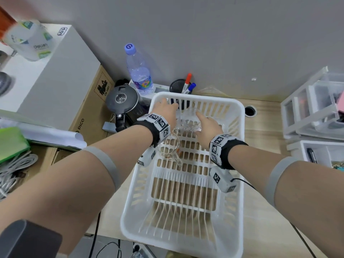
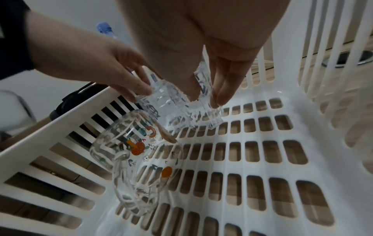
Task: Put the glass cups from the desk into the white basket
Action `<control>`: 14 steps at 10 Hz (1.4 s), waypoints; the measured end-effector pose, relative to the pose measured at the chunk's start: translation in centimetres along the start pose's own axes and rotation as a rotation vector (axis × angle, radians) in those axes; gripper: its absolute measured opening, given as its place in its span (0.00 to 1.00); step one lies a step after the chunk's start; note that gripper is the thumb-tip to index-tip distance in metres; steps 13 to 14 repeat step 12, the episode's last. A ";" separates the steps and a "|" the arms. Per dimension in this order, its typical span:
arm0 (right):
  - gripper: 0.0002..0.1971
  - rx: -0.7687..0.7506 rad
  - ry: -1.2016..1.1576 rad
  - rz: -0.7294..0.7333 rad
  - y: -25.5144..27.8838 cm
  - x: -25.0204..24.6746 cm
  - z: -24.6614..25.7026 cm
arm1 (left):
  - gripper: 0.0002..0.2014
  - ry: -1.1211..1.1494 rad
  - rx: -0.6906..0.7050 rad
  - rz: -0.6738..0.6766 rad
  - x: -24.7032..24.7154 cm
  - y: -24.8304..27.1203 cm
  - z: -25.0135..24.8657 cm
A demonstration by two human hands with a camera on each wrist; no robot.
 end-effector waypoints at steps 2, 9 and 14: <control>0.38 -0.013 -0.035 -0.033 -0.6 0.0 0.5 | 0.28 0.004 0.091 0.050 -0.8 -0.3 0.1; 0.16 0.012 -0.005 -0.045 2.2 -2.7 1.5 | 0.26 -0.061 0.215 0.268 1.7 4.3 0.0; 0.15 -0.021 -0.111 0.005 4.1 -3.2 -0.1 | 0.24 -0.140 0.178 0.279 1.6 4.9 -0.6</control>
Point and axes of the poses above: each hand's wrist, its own y-axis away from the middle knuckle, its own x-axis out of the palm, z = x × y, the point moved 6 cm from there along -y, towards the middle knuckle, and after that the axes turned 4 degrees about -y, right-handed, at the moved point
